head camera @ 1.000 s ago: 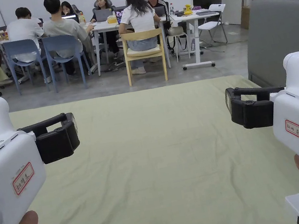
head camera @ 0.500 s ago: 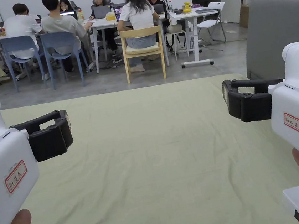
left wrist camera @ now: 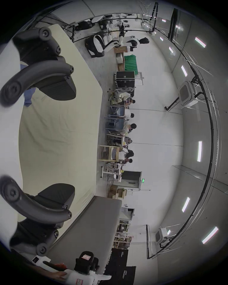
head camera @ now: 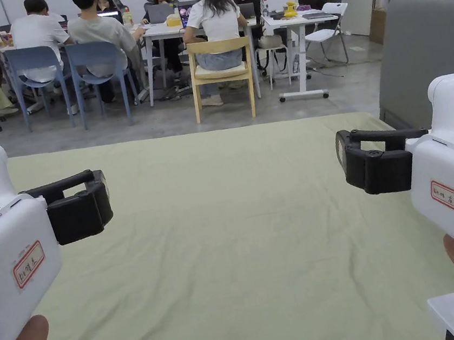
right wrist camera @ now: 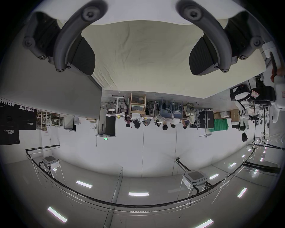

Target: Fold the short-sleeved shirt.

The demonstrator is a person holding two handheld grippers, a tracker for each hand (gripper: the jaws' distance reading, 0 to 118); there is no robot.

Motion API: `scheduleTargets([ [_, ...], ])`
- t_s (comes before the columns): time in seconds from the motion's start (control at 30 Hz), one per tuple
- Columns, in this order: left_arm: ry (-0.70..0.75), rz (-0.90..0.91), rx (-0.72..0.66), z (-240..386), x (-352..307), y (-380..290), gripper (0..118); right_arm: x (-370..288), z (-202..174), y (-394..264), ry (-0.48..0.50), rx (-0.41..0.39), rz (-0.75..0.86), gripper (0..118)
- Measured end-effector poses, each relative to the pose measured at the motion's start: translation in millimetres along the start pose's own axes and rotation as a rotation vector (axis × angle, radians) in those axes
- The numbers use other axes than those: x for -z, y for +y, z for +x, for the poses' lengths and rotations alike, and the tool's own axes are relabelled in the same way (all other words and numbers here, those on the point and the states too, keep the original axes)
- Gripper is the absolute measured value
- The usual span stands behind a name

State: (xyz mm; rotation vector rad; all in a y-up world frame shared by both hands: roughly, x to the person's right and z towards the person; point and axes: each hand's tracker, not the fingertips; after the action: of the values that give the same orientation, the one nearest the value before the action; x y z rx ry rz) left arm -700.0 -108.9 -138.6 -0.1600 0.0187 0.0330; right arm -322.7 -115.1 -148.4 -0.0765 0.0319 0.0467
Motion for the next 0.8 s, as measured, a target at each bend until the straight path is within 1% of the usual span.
scheduleTargets([
  [0.5, -0.004, -0.007, 0.006, -2.7, 3.3, -3.2, 114, 6.8, -11.1, -2.8, 0.008, -0.024, -0.021, 118],
  [0.8, -0.013, -0.009, 0.003, -1.1, 4.5, -2.7, 114, 8.2, -11.8, -1.1, 0.011, -0.013, -0.017, 118],
])
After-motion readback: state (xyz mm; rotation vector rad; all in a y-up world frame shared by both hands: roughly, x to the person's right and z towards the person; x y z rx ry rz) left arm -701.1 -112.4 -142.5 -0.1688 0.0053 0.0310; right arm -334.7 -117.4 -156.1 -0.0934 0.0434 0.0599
